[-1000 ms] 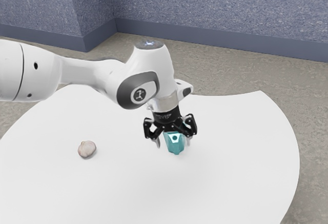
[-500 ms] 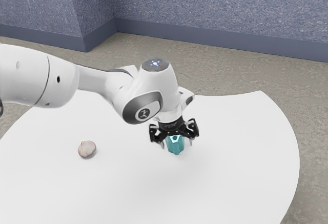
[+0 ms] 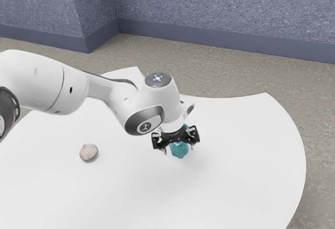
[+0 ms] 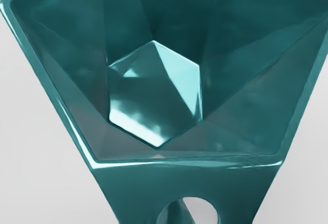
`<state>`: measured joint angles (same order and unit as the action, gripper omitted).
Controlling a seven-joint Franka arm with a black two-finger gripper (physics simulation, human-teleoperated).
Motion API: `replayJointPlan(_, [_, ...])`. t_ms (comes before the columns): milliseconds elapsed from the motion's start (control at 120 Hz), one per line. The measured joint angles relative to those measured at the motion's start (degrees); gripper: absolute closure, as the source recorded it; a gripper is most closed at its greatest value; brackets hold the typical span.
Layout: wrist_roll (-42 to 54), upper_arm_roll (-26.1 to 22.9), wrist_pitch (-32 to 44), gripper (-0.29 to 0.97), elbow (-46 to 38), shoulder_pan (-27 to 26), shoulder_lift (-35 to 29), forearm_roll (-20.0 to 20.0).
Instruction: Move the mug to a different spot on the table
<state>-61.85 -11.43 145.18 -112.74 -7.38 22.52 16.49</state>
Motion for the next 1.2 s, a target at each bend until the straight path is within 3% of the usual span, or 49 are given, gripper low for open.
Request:
replayJointPlan(292, [-1.70,0.00,0.23,0.09,1.07,0.00,1.06,2.86])
replayJointPlan(717, [-2.88,0.31,0.36,0.54,1.60,0.00,1.40,4.65])
replayJointPlan(1200, [-4.18,0.44,-0.36,0.65,1.80,0.01,-1.15,6.94])
